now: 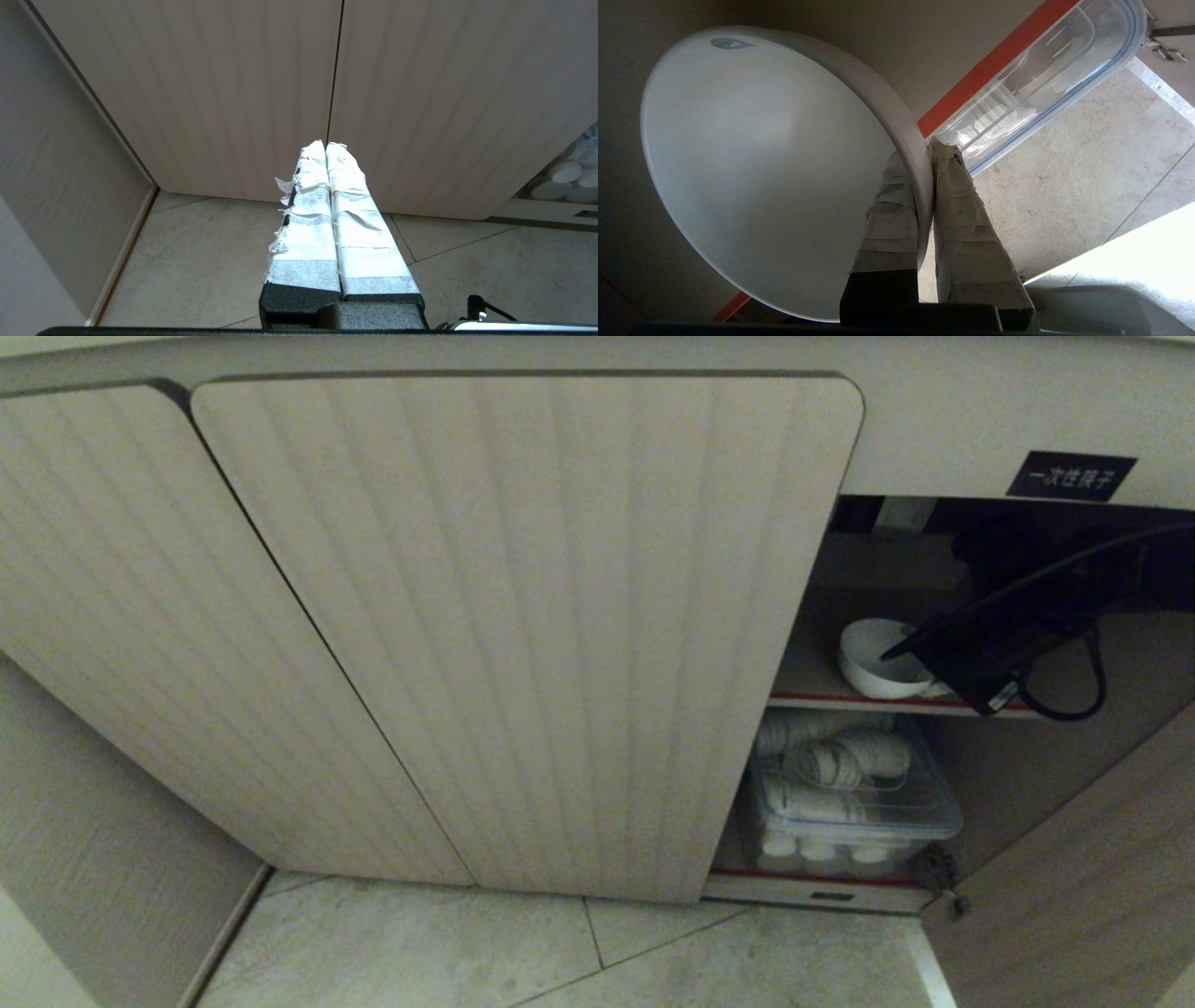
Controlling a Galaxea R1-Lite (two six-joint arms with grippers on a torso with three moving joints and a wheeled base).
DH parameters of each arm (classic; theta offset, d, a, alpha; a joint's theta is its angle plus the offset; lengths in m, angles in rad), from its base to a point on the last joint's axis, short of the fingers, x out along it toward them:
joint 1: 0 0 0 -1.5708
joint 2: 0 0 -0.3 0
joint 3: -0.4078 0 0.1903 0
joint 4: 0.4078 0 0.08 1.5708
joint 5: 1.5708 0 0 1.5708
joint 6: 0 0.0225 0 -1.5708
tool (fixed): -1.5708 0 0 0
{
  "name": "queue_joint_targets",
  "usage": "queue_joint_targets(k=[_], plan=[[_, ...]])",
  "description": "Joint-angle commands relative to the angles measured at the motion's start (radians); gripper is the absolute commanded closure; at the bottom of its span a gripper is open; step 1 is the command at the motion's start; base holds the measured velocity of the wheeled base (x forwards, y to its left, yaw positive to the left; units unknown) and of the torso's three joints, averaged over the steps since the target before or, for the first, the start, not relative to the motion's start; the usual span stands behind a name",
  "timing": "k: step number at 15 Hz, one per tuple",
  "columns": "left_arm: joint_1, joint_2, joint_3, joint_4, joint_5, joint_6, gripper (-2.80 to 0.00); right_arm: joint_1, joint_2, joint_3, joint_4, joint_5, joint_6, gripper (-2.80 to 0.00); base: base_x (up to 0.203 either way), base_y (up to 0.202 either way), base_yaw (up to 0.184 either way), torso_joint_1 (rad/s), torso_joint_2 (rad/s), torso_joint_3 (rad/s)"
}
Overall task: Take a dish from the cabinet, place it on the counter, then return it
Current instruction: Put it back into the cabinet
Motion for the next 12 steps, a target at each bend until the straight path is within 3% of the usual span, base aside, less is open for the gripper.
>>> queue_joint_targets(k=[1, 12], plan=[[0.000, 0.000, 0.000, 0.000, 0.000, -0.001, 0.00, 0.000, 0.010, -0.004, 0.002, -0.001, 0.005, 0.00, 0.000, 0.000, 0.000, 0.000, 0.00, 0.000], [0.000, 0.000, 0.000, 0.000, 0.001, -0.001, 0.00, 0.000, 0.043, -0.058, 0.005, -0.016, 0.007, 0.00, 0.000, 0.000, 0.000, 0.000, 0.00, 0.000]])
